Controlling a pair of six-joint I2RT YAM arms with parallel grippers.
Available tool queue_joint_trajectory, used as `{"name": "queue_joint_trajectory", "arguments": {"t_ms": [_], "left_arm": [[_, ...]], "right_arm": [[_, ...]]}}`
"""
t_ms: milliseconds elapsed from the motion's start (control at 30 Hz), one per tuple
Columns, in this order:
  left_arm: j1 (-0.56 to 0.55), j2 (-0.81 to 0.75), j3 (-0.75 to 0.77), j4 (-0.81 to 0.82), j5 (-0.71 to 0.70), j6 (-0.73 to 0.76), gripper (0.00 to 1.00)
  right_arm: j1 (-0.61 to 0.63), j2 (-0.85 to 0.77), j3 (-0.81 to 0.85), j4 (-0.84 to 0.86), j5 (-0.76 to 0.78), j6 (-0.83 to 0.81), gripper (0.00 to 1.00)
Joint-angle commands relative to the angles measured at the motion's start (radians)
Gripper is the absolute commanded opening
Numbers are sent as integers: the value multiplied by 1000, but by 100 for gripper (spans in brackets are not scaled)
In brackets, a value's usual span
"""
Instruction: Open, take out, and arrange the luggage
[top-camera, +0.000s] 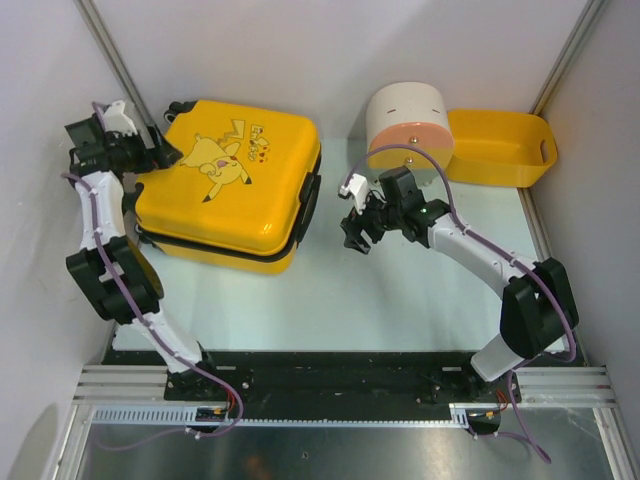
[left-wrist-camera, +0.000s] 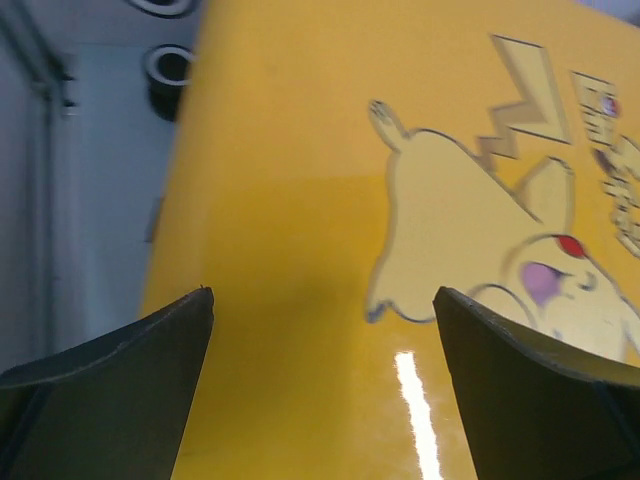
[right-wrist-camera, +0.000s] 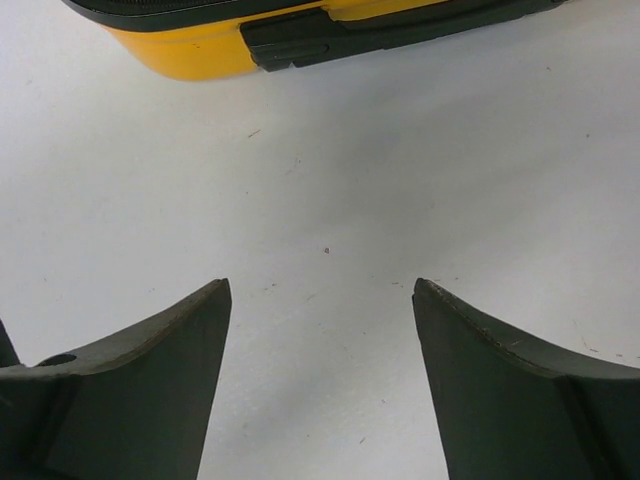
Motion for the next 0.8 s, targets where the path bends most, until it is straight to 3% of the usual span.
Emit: {"name": "queue_joint_trajectory", "arguments": {"t_ms": [0,300,467,600,767], "left_arm": [[18,109,23,-181,-189,-55,100],[94,191,-1,-142,-288,-79,100],[89,166,-101,-142,-53,-96,100],[-26,42,-312,-119,16,-166,96],[-135,-35,-437,-3,2,-349,89]], "right_arm": [[19,-47,-1,3,23,0,79],[28,-61,-1,-17,43,-3,80],[32,-65,-1,-3,37,-9,80],[38,-69,-1,-2,37,2,80],[51,-49,-16,-8,63,52,78]]}}
